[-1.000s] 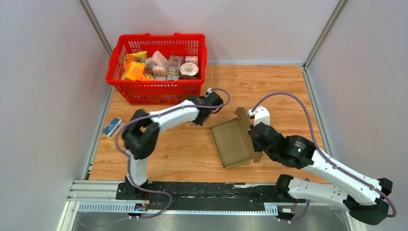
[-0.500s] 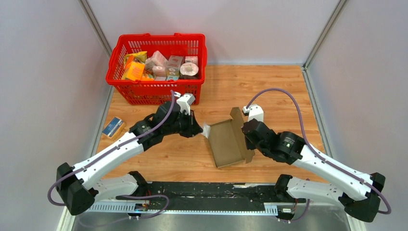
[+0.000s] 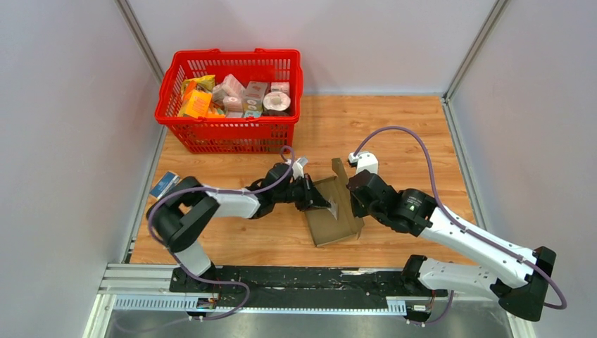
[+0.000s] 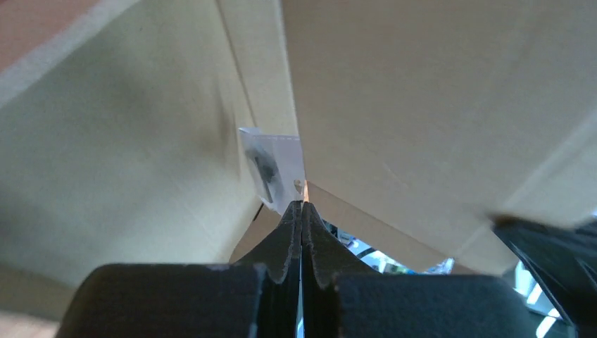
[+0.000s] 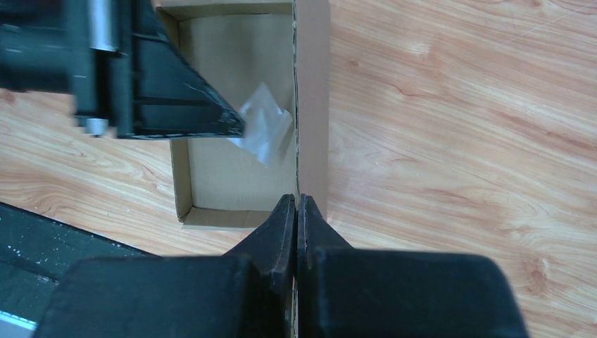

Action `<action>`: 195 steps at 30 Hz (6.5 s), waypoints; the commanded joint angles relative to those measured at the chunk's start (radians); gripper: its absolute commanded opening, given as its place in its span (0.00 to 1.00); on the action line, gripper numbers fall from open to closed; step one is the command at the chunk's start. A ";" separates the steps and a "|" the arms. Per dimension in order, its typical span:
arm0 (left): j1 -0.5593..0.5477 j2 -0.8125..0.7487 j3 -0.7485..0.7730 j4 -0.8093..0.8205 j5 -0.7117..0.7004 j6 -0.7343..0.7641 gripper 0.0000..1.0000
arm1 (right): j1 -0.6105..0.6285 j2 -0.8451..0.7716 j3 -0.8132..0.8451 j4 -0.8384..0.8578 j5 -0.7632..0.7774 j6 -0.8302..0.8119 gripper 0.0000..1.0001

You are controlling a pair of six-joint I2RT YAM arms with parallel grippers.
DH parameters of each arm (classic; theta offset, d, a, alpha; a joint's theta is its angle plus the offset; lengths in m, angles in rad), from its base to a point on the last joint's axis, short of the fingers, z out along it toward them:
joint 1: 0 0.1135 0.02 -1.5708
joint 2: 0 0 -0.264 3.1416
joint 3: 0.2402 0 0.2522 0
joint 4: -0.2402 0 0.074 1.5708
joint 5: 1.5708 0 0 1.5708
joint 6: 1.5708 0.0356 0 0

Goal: Fold the paper box

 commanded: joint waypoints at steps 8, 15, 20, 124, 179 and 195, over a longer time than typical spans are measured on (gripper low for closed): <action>-0.065 0.029 0.015 -0.064 -0.128 0.099 0.24 | -0.007 -0.008 0.002 0.035 -0.029 -0.002 0.00; -0.065 -0.293 0.023 -0.547 -0.400 0.390 0.49 | -0.009 0.012 -0.035 0.063 -0.045 -0.032 0.00; -0.057 -0.535 0.070 -0.889 -0.631 0.515 0.46 | -0.006 0.082 -0.025 0.115 -0.139 -0.118 0.04; 0.000 -0.200 0.501 -0.776 -0.132 0.739 0.38 | -0.850 0.174 -0.200 0.490 -0.800 0.155 0.80; 0.199 -0.886 -0.065 -0.871 -0.520 0.653 0.61 | -0.693 0.323 -0.393 1.420 -0.978 -0.309 0.00; 0.361 -0.262 0.147 -0.474 -0.241 0.814 0.62 | -0.659 0.262 -0.407 1.405 -1.000 -0.321 0.00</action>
